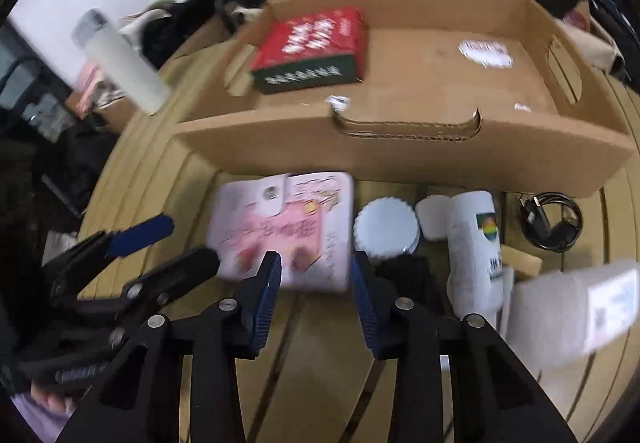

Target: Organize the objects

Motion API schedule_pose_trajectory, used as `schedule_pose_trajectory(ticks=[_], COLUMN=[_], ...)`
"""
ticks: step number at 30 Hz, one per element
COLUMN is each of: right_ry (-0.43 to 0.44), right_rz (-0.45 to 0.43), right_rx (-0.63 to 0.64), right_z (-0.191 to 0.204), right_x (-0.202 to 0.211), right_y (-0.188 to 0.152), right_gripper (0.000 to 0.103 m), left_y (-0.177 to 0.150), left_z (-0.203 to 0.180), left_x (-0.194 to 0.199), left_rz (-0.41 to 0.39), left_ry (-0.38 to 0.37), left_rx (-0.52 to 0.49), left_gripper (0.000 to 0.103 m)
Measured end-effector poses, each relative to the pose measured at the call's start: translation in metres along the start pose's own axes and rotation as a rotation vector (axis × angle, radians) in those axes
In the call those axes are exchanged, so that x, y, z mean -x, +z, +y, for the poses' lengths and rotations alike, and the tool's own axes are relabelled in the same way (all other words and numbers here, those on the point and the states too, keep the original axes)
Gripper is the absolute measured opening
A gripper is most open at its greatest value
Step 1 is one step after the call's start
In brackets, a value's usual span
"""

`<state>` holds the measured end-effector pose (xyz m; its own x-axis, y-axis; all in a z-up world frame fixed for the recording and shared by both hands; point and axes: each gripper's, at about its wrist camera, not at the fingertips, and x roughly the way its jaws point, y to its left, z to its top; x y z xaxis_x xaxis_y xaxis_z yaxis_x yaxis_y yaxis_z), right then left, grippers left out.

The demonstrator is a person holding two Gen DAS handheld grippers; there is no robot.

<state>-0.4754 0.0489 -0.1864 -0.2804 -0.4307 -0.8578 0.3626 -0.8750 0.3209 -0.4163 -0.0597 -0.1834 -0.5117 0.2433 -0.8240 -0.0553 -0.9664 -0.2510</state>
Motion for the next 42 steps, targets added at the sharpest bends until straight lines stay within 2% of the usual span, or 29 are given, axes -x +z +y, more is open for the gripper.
schedule_pose_trajectory(ticks=[2, 3, 5, 6, 8, 10, 12, 14, 18, 20, 22, 25, 27, 30, 32, 34, 35, 36, 37, 39, 42], right_ry=[-0.011, -0.010, -0.010, -0.019, 0.010, 0.006, -0.005, -0.008, -0.004, -0.014, 0.022, 0.044, 0.068, 0.099, 0.092, 0.079, 0.073, 0.066, 0.031, -0.005, 0.003], right_rz=[0.001, 0.011, 0.020, 0.021, 0.042, 0.044, 0.050, 0.057, 0.066, 0.072, 0.033, -0.008, -0.034, -0.043, -0.047, -0.062, -0.067, -0.070, -0.064, -0.072, -0.114], right_rx=[0.011, 0.012, 0.029, 0.040, 0.019, 0.030, 0.038, 0.040, 0.078, 0.087, 0.058, 0.004, -0.014, -0.034, -0.028, -0.014, -0.006, -0.002, 0.002, 0.011, -0.007], right_z=[0.001, 0.001, 0.003, 0.004, 0.004, 0.007, 0.012, 0.015, 0.023, 0.022, 0.014, 0.003, -0.005, -0.009, -0.006, 0.001, 0.002, 0.004, 0.006, 0.008, 0.004], right_x=[-0.006, -0.008, -0.012, -0.013, -0.016, -0.018, -0.017, -0.012, 0.015, 0.022, 0.033, 0.042, 0.046, 0.043, 0.038, 0.035, 0.035, 0.034, 0.032, 0.036, 0.056], right_y=[0.003, 0.004, 0.003, 0.003, 0.005, 0.006, 0.001, -0.006, -0.052, -0.079, -0.104, -0.120, -0.122, -0.117, -0.113, -0.111, -0.111, -0.109, -0.109, -0.105, -0.100], right_gripper=[0.038, 0.038, 0.038, 0.038, 0.038, 0.035, 0.033, 0.031, 0.028, 0.029, 0.031, 0.032, 0.033, 0.045, 0.060, 0.061, 0.059, 0.051, 0.033, 0.031, 0.031], left_y=[-0.007, -0.006, -0.009, -0.010, -0.011, -0.012, -0.016, -0.027, -0.072, -0.092, -0.098, -0.097, -0.094, -0.090, -0.090, -0.091, -0.091, -0.091, -0.090, -0.083, -0.063], left_z=[0.006, 0.008, 0.008, 0.008, 0.006, 0.006, 0.002, 0.001, 0.001, -0.003, -0.007, -0.013, -0.014, -0.010, -0.011, -0.013, -0.014, -0.016, -0.018, -0.022, -0.033], left_x=[-0.009, -0.005, -0.005, -0.005, -0.004, -0.002, 0.006, 0.017, 0.034, 0.042, 0.046, 0.047, 0.045, 0.041, 0.040, 0.040, 0.041, 0.042, 0.044, 0.051, 0.068], left_rz=[0.014, -0.020, -0.021, -0.020, -0.013, -0.005, -0.004, 0.019, 0.069, 0.042, 0.032, 0.031, 0.046, 0.050, 0.049, 0.052, 0.050, 0.049, 0.047, 0.048, 0.001], left_ry=[-0.008, -0.008, -0.009, -0.015, -0.033, -0.011, 0.031, 0.036, -0.052, -0.068, -0.063, -0.022, -0.010, -0.016, -0.019, -0.052, -0.060, -0.054, -0.043, -0.047, -0.092], left_rx=[0.029, 0.021, 0.022, 0.023, 0.046, 0.076, 0.065, 0.066, 0.117, 0.123, 0.131, 0.103, 0.091, 0.096, 0.086, 0.082, 0.083, 0.081, 0.082, 0.106, 0.116], left_gripper=[0.067, 0.066, 0.060, 0.046, 0.034, 0.029, 0.019, 0.019, 0.019, 0.019, 0.019, 0.027, 0.039, 0.041, 0.040, 0.031, 0.023, 0.018, 0.013, 0.012, 0.012])
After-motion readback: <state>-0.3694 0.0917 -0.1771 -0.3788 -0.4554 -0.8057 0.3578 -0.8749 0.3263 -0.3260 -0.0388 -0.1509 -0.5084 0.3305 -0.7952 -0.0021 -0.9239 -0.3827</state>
